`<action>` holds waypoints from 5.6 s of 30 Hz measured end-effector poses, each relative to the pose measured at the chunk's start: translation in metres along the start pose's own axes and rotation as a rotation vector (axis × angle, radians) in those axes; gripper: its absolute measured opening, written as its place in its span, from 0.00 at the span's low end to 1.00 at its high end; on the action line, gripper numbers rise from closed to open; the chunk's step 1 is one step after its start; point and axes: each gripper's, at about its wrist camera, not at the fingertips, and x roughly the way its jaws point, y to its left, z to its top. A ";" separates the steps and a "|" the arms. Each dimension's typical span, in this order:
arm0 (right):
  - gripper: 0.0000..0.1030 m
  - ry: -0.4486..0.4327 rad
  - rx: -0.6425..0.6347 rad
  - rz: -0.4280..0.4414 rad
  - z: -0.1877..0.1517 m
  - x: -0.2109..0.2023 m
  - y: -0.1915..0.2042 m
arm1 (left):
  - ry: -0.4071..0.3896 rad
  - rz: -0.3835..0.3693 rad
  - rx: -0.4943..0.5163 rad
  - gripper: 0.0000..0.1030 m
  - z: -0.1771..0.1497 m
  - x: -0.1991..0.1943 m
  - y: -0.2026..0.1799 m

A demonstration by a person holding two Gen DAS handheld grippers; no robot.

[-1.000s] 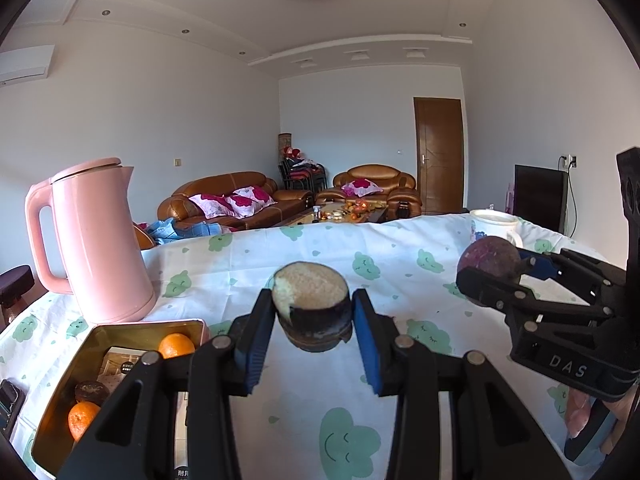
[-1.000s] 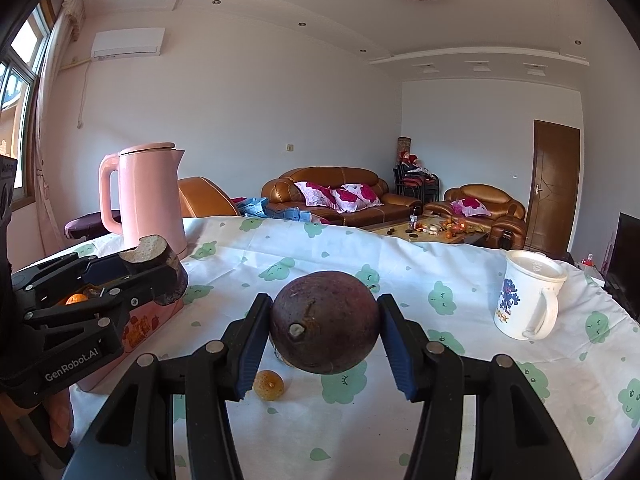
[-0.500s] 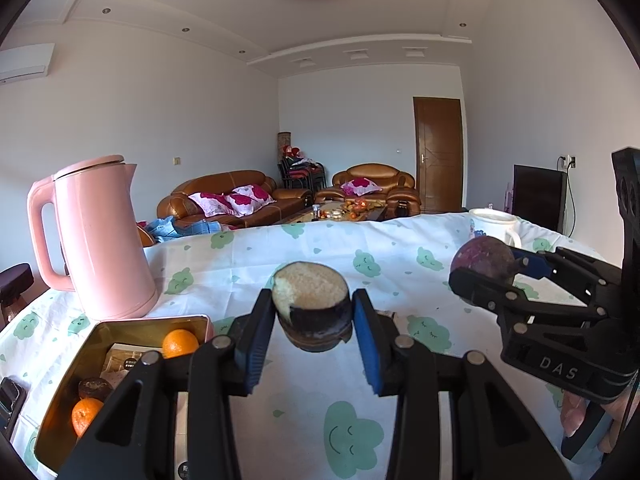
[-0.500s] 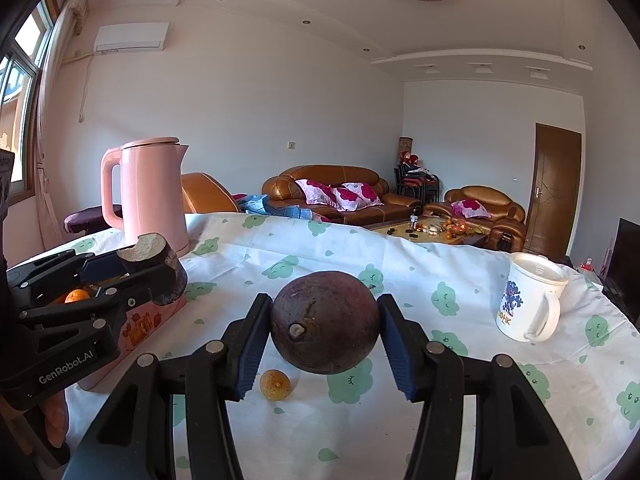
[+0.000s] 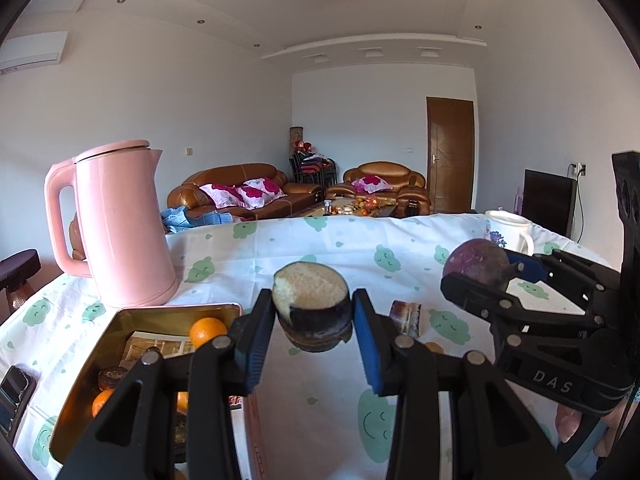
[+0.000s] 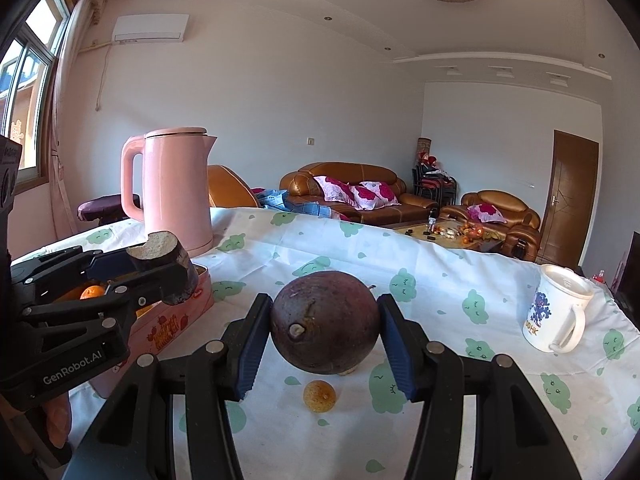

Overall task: Organize fruits
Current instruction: 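Carry the mangosteen in the right gripper and sugarcane piece in the left gripper to the tin box, then lower the sugarcane piece and mangosteen into the tin box and open both grippers, then grasp a small brown fruit with the right gripper while the left gripper grasps a sugarcane piece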

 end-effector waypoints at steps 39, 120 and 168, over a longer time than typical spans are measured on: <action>0.54 0.012 -0.121 0.190 0.020 0.026 0.092 | 0.054 0.149 -0.086 0.40 -0.009 -0.009 0.080; 0.70 0.246 -0.248 0.385 0.010 0.080 0.171 | 0.233 0.245 -0.069 0.69 -0.021 0.000 0.138; 0.26 0.526 0.020 0.152 -0.035 0.077 -0.014 | 0.262 -0.030 0.087 0.84 0.005 0.045 -0.009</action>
